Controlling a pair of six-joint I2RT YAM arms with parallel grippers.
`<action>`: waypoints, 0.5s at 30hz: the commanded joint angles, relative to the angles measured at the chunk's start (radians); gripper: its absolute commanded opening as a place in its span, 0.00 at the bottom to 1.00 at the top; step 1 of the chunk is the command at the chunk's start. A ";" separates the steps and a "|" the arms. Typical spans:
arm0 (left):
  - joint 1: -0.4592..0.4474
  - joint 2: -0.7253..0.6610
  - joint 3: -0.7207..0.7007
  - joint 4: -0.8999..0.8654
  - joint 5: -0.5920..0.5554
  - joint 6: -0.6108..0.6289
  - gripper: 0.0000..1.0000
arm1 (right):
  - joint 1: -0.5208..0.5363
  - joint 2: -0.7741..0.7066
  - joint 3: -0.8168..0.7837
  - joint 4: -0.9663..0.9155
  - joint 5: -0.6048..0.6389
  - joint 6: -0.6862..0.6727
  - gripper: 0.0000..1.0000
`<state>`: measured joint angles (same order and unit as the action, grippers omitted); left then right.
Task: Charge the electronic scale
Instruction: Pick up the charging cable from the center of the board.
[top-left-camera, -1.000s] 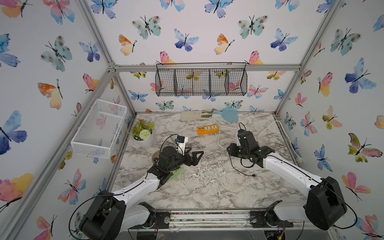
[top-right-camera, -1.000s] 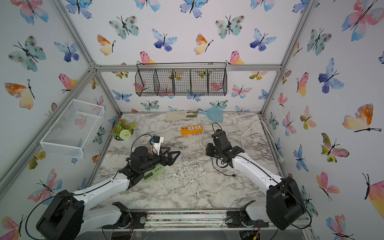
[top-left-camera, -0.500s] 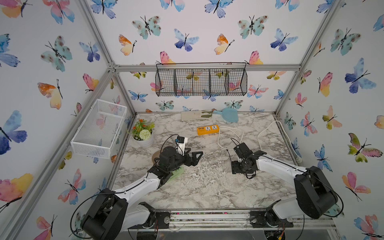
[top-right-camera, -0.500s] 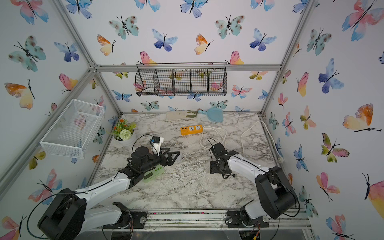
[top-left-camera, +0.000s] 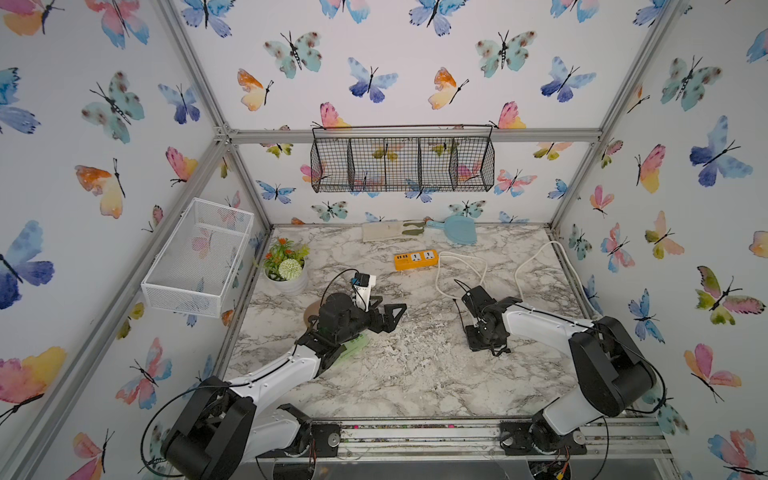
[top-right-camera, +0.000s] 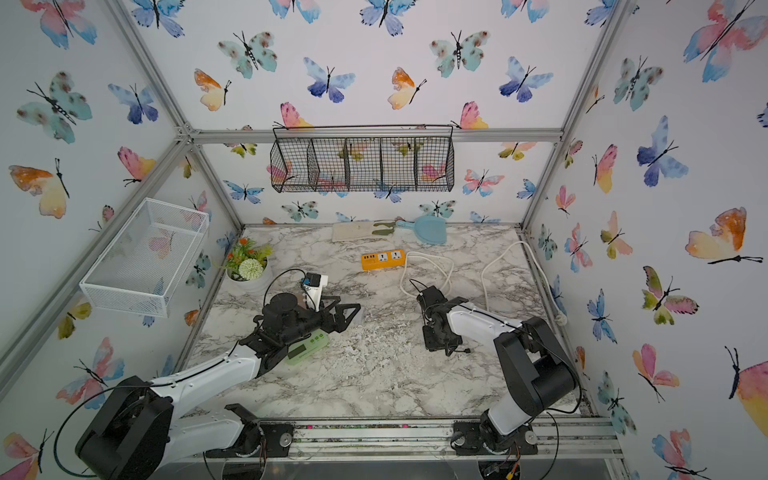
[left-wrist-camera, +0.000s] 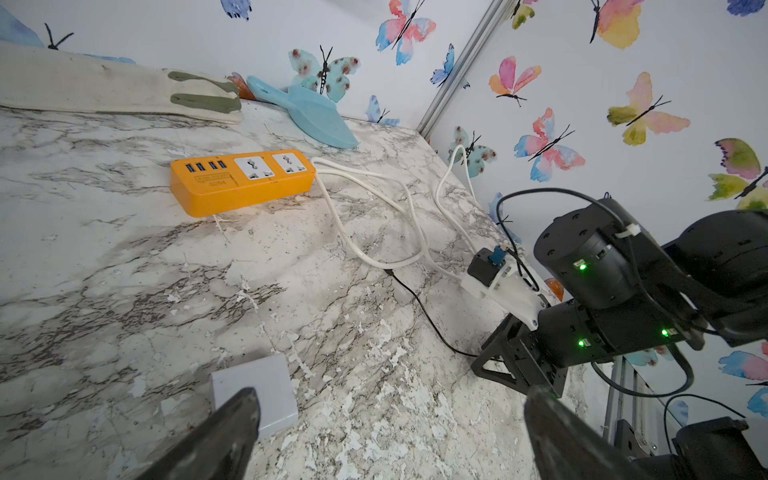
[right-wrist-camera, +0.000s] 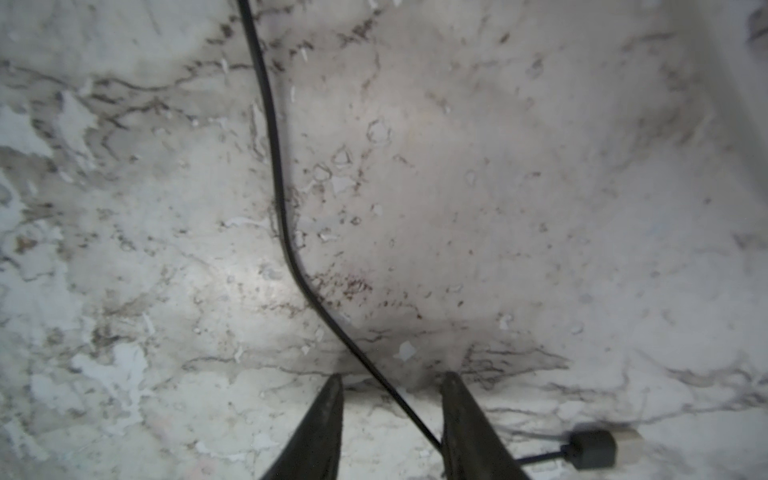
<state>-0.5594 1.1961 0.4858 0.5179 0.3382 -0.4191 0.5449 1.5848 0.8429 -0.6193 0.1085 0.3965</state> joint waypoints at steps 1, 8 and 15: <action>-0.002 -0.010 0.016 0.018 0.024 0.013 0.99 | 0.005 0.015 0.007 -0.034 0.019 0.004 0.23; -0.002 -0.034 0.013 0.011 0.021 0.014 0.99 | 0.004 -0.014 0.006 -0.007 -0.009 0.051 0.03; -0.006 -0.014 0.002 0.016 0.056 -0.015 1.00 | 0.004 -0.109 0.021 0.129 -0.183 0.204 0.02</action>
<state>-0.5594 1.1801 0.4858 0.5175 0.3443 -0.4236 0.5449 1.5349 0.8429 -0.5800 0.0257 0.5049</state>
